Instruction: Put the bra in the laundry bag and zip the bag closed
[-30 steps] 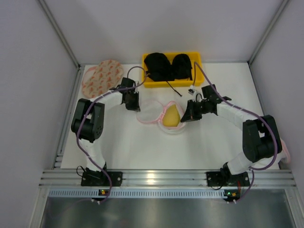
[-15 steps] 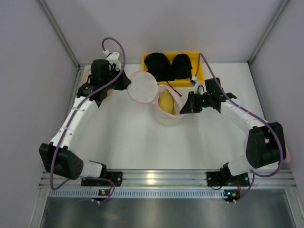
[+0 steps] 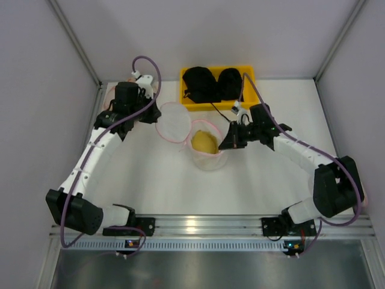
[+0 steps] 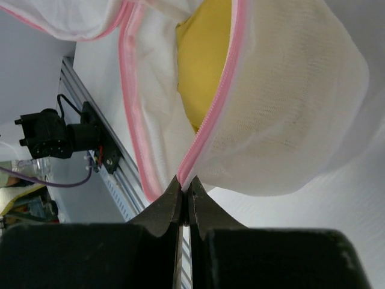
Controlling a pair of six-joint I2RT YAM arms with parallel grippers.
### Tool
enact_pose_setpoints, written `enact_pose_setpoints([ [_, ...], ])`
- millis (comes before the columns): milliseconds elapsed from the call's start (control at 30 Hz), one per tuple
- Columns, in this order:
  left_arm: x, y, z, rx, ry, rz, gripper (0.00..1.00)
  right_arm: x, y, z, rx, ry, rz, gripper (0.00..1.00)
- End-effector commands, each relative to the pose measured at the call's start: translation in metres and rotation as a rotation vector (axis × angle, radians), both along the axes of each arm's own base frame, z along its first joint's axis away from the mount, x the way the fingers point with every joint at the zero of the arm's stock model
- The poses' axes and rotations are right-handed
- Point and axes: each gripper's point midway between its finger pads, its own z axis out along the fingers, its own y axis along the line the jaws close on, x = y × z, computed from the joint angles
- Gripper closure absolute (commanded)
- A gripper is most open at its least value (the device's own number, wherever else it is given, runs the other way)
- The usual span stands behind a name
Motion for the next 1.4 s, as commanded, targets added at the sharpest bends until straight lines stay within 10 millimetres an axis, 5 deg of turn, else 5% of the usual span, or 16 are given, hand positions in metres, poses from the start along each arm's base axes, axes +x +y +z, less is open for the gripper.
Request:
enact_pose_setpoints([
  [0, 0.012, 0.003, -0.001, 0.091, -0.041, 0.011, 1.00, -0.002, 0.029, 0.011, 0.074, -0.039, 0.019, 0.98],
  [33, 0.018, 0.002, -0.010, 0.125, -0.030, 0.007, 1.00, -0.003, 0.033, 0.009, 0.076, -0.034, 0.021, 0.97],
  [200, 0.038, -0.016, -0.007, 0.278, -0.115, -0.030, 1.00, -0.006, 0.040, 0.011, 0.086, 0.019, 0.040, 0.34],
  [300, 0.041, -0.037, 0.002, 0.417, -0.217, -0.083, 1.00, 0.006, 0.022, 0.027, 0.105, 0.003, -0.015, 0.14],
  [533, 0.033, -0.114, 0.037, 0.596, -0.528, -0.237, 1.00, 0.044, -0.065, 0.053, 0.079, -0.082, -0.197, 0.05],
  [600, 0.028, -0.126, 0.032, 0.667, -0.591, -0.266, 1.00, 0.051, -0.086, 0.051, 0.048, -0.099, -0.233, 0.04],
  [633, 0.020, -0.148, 0.044, 0.703, -0.692, -0.312, 1.00, 0.056, -0.098, 0.051, 0.034, -0.118, -0.260, 0.02],
  [767, -0.018, -0.190, 0.028, 0.786, -0.811, -0.463, 1.00, 0.072, -0.133, 0.052, -0.025, -0.172, -0.325, 0.01],
  [900, -0.064, -0.221, 0.005, 0.769, -0.894, -0.631, 1.00, 0.091, -0.143, 0.066, -0.035, -0.222, -0.263, 0.01],
  [967, -0.090, -0.224, -0.015, 0.756, -0.917, -0.731, 0.98, 0.103, -0.142, 0.061, -0.036, -0.217, -0.227, 0.00],
  [1000, -0.100, -0.221, -0.008, 0.739, -0.956, -0.751, 0.91, 0.109, -0.140, 0.071, -0.019, -0.243, -0.205, 0.00],
  [1033, -0.117, -0.222, -0.028, 0.730, -0.959, -0.836, 0.81, 0.114, -0.138, 0.063, -0.013, -0.226, -0.187, 0.01],
  [1067, -0.126, -0.220, -0.031, 0.722, -0.975, -0.871, 0.59, 0.119, -0.136, 0.069, -0.005, -0.246, -0.171, 0.01],
  [1100, -0.135, -0.216, -0.022, 0.708, -1.019, -0.886, 0.48, 0.121, -0.133, 0.068, 0.005, -0.241, -0.151, 0.01],
  [1167, -0.153, -0.211, -0.037, 0.700, -1.036, -0.959, 0.45, 0.122, -0.125, 0.059, 0.001, -0.231, -0.101, 0.01],
  [1367, -0.176, -0.168, -0.020, 0.599, -0.992, -0.929, 0.40, 0.095, -0.084, 0.019, -0.001, -0.187, 0.094, 0.01],
])
